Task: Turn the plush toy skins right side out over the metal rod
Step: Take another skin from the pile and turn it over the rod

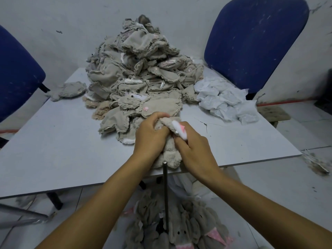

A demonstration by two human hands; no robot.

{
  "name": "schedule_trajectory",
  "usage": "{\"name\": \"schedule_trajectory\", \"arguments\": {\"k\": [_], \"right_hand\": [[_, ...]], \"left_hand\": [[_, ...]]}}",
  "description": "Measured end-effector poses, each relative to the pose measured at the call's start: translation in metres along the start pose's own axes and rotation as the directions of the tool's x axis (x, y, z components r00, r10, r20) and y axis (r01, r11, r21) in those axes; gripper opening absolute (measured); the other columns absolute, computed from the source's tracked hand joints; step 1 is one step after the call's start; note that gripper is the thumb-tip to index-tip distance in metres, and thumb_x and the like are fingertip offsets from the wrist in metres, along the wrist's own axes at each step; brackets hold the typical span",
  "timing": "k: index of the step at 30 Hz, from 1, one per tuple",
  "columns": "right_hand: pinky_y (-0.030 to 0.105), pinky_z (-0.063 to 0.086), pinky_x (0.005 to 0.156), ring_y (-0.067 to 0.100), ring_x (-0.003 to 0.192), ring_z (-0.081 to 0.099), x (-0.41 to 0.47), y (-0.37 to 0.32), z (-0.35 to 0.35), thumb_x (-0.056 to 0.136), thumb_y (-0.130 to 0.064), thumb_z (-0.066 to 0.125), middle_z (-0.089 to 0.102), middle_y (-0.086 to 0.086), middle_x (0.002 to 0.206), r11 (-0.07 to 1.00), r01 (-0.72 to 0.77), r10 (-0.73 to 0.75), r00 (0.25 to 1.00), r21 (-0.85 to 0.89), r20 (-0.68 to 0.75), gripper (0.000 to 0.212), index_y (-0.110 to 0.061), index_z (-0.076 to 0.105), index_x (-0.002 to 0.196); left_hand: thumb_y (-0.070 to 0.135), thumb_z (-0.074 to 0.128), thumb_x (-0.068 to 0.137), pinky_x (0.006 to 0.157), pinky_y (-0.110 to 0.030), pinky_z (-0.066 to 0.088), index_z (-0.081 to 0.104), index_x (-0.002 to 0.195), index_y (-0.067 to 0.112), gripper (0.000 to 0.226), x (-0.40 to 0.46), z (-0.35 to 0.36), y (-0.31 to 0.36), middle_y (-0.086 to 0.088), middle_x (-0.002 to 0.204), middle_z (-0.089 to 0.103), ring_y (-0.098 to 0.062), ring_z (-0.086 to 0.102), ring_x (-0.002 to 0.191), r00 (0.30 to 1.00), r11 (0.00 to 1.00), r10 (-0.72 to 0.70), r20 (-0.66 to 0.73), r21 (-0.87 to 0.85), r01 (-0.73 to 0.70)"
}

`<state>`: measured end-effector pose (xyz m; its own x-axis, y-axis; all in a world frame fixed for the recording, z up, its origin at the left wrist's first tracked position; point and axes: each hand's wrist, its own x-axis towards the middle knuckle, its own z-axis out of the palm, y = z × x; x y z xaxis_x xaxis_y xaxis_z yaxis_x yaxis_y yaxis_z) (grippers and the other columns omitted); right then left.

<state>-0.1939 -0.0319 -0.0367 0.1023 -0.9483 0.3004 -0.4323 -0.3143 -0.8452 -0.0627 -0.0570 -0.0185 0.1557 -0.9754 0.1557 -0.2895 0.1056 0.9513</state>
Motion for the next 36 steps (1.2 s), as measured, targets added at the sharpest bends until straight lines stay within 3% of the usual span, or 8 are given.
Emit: {"name": "schedule_trajectory", "arguments": {"k": [3, 6, 9, 18, 22, 26, 32, 36], "right_hand": [[0.011, 0.042, 0.067, 0.001, 0.079, 0.058, 0.002, 0.0, -0.001, 0.098, -0.017, 0.048, 0.066, -0.008, 0.094, 0.999, 0.02, -0.019, 1.0, -0.04, 0.025, 0.035, -0.033, 0.054, 0.128], [0.014, 0.043, 0.069, -0.001, 0.085, 0.058, 0.005, 0.002, -0.001, 0.098, -0.019, 0.045, 0.066, -0.01, 0.098, 0.998, -0.048, 0.05, 0.997, -0.042, 0.053, 0.036, -0.037, 0.05, 0.129], [0.017, 0.041, 0.067, -0.004, 0.085, 0.056, 0.008, 0.003, -0.006, 0.098, -0.018, 0.045, 0.064, -0.012, 0.093, 0.996, -0.084, 0.085, 0.995, -0.017, 0.061, 0.035, -0.034, 0.049, 0.128], [0.021, 0.039, 0.055, 0.006, 0.06, 0.052, 0.003, -0.009, 0.0, 0.093, -0.025, 0.041, 0.059, -0.006, 0.07, 0.996, 0.087, -0.087, 0.995, -0.005, 0.055, 0.031, -0.032, 0.053, 0.12], [0.019, 0.043, 0.068, 0.006, 0.08, 0.057, 0.006, -0.001, 0.0, 0.091, -0.023, 0.04, 0.066, -0.006, 0.092, 1.0, -0.001, 0.0, 0.999, 0.018, 0.044, 0.036, -0.04, 0.049, 0.122], [0.024, 0.046, 0.082, 0.0, 0.094, 0.058, 0.015, 0.003, -0.01, 0.1, -0.016, 0.046, 0.065, -0.013, 0.108, 0.998, -0.052, 0.049, 0.997, 0.045, 0.053, 0.034, -0.036, 0.05, 0.128], [0.01, 0.039, 0.06, -0.003, 0.065, 0.054, 0.011, -0.007, -0.007, 0.092, -0.018, 0.044, 0.059, -0.021, 0.074, 0.997, 0.074, -0.077, 0.993, 0.033, 0.092, 0.042, -0.034, 0.049, 0.131], [0.015, 0.039, 0.059, -0.001, 0.06, 0.05, 0.012, -0.008, -0.004, 0.094, -0.016, 0.042, 0.058, -0.025, 0.07, 0.997, 0.032, -0.038, 0.996, 0.073, 0.079, 0.04, -0.038, 0.051, 0.127]], "left_hand": [[0.017, 0.053, 0.091, 0.078, -0.026, 0.049, 0.07, 0.106, 0.037, 0.03, -0.004, 0.003, 0.0, 0.014, 0.104, 0.071, -0.008, 0.064, 0.097, 0.998, 0.99, 0.061, -0.027, 0.129, -0.057], [0.028, 0.048, 0.09, 0.101, -0.036, 0.046, 0.059, 0.132, 0.039, 0.045, 0.003, 0.001, 0.0, 0.0, 0.131, 0.06, -0.018, 0.055, 0.121, 0.981, 0.991, -0.066, 0.181, 0.131, 0.043], [0.033, 0.051, 0.072, 0.092, -0.037, 0.051, 0.059, 0.127, 0.044, 0.056, 0.004, -0.004, 0.0, 0.002, 0.119, 0.064, -0.01, 0.061, 0.107, 0.922, 0.992, -0.121, 0.369, 0.008, 0.127], [0.025, 0.046, 0.093, 0.08, -0.033, 0.051, 0.067, 0.107, 0.042, 0.03, -0.01, 0.0, -0.004, 0.016, 0.099, 0.07, -0.008, 0.062, 0.096, 0.989, 0.962, 0.126, -0.08, 0.255, -0.102], [0.015, 0.044, 0.098, 0.095, -0.033, 0.049, 0.061, 0.126, 0.031, 0.037, 0.004, -0.005, -0.002, 0.008, 0.116, 0.069, -0.008, 0.063, 0.106, 0.957, 1.0, -0.024, 0.29, 0.023, 0.018], [0.014, 0.058, 0.077, 0.073, -0.023, 0.051, 0.065, 0.117, 0.037, 0.047, 0.012, -0.02, -0.002, 0.0, 0.092, 0.071, -0.007, 0.062, 0.079, 0.86, 0.992, -0.001, 0.511, -0.11, 0.067], [0.04, 0.067, 0.074, 0.081, -0.032, 0.053, 0.069, 0.111, 0.034, 0.037, 0.003, -0.007, -0.002, 0.012, 0.098, 0.072, -0.01, 0.066, 0.093, 0.991, 0.985, 0.094, -0.092, 0.154, -0.079], [0.042, 0.053, 0.089, 0.074, -0.03, 0.049, 0.065, 0.11, 0.039, 0.025, -0.001, -0.003, -0.003, 0.013, 0.095, 0.07, -0.012, 0.062, 0.092, 0.983, 0.927, 0.176, -0.044, 0.342, -0.15]]}}
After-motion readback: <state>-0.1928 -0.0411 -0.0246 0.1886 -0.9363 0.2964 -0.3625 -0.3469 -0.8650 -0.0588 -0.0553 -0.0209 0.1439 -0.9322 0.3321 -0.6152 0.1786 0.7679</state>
